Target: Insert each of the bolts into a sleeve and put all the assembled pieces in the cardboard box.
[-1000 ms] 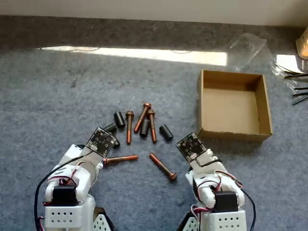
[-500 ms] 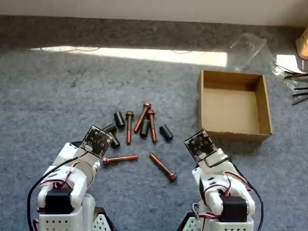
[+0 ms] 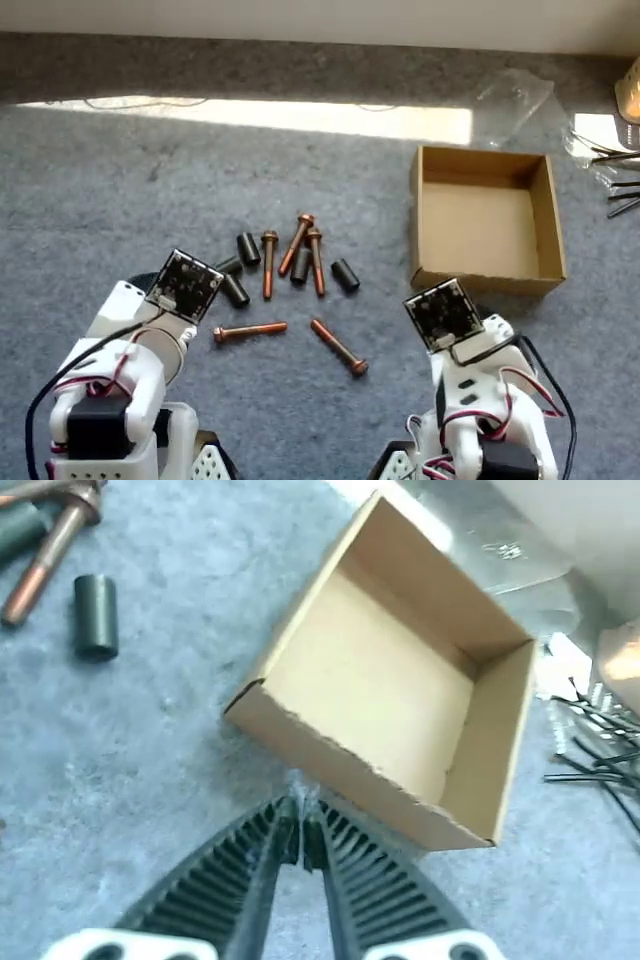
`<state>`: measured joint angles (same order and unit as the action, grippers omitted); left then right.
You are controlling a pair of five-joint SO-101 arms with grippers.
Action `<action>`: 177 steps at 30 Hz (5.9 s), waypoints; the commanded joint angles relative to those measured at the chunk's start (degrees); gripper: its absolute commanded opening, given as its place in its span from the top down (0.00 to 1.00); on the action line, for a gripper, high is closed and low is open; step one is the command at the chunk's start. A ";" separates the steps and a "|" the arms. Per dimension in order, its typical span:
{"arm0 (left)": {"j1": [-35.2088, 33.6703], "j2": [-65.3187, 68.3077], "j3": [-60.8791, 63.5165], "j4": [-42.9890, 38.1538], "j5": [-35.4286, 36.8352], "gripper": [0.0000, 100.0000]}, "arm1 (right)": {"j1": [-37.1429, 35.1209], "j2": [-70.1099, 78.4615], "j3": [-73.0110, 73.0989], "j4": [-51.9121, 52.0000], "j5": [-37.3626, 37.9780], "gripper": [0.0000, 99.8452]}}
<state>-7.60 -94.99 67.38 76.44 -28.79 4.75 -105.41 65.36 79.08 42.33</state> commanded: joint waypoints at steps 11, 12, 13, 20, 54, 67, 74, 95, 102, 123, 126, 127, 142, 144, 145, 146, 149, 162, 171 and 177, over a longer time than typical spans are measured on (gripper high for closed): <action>1.01 41.54 -24.92 1.23 0.79 0.93 | 7.60 8.22 -17.10 -0.66 -2.73 0.99; 1.01 43.03 -24.48 0.00 1.32 0.93 | 7.60 11.21 -18.24 -1.19 -4.40 0.99; 1.01 44.44 -23.87 -1.58 2.99 0.93 | 7.52 14.55 -19.65 -1.89 -5.98 0.99; 3.38 51.65 -16.31 -15.91 15.65 0.93 | 3.74 35.91 -30.46 -2.15 -13.54 0.99; -2.15 54.20 -5.32 -28.22 25.05 0.93 | -31.52 108.35 -58.68 -2.59 -24.18 0.85; -2.15 54.20 -5.32 -28.22 24.97 0.93 | -32.22 110.55 -56.31 -9.63 -24.62 0.85; -1.89 54.11 -5.32 -27.96 25.05 0.93 | -32.22 110.37 -49.10 -16.57 -24.62 0.85; -2.15 54.11 -5.32 -28.04 24.88 0.93 | -33.63 115.82 -47.87 -17.63 -27.43 0.85; -2.15 54.11 -5.32 -27.96 24.88 0.93 | -33.54 118.29 -48.13 -17.63 -27.43 0.86; -2.15 54.11 -5.32 -28.22 24.79 0.93 | -30.37 118.02 -48.13 -19.65 -27.60 1.00; -2.15 54.11 -5.23 -28.22 24.79 0.93 | -27.91 118.02 -48.22 -16.66 -27.43 1.00; -2.15 54.11 -5.14 -28.22 24.79 0.93 | -27.21 117.85 -48.40 -15.96 -27.43 1.00; -2.15 54.11 -4.62 -29.19 24.79 0.93 | -26.51 97.63 -49.19 -7.60 -27.34 1.00; -2.15 54.11 -4.26 -29.19 24.79 0.93 | -26.51 94.02 -49.19 -6.37 -27.34 1.00; -2.15 54.11 -3.82 -29.36 24.79 0.93 | -26.51 92.18 -49.19 -5.76 -27.34 1.00; -2.15 54.11 -3.65 -29.36 24.79 0.93 | -26.51 90.33 -49.19 -5.41 -27.34 1.00; -2.07 54.11 -3.65 -29.36 24.79 0.93 | -26.42 85.05 -48.13 -4.88 -27.34 1.00; -1.80 54.11 -3.47 -29.36 24.79 0.93 | -20.44 63.87 -32.31 -11.12 -23.82 1.00; -1.10 54.11 -3.65 -29.27 24.79 0.93 | -18.24 48.66 -11.74 -25.27 -24.00 1.00; 4.09 54.55 -10.33 -22.68 24.79 0.93 | -18.33 38.99 -1.80 -29.49 -26.11 1.00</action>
<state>-6.81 -40.66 64.04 48.13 -4.26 -14.33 -61.27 61.67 53.05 17.80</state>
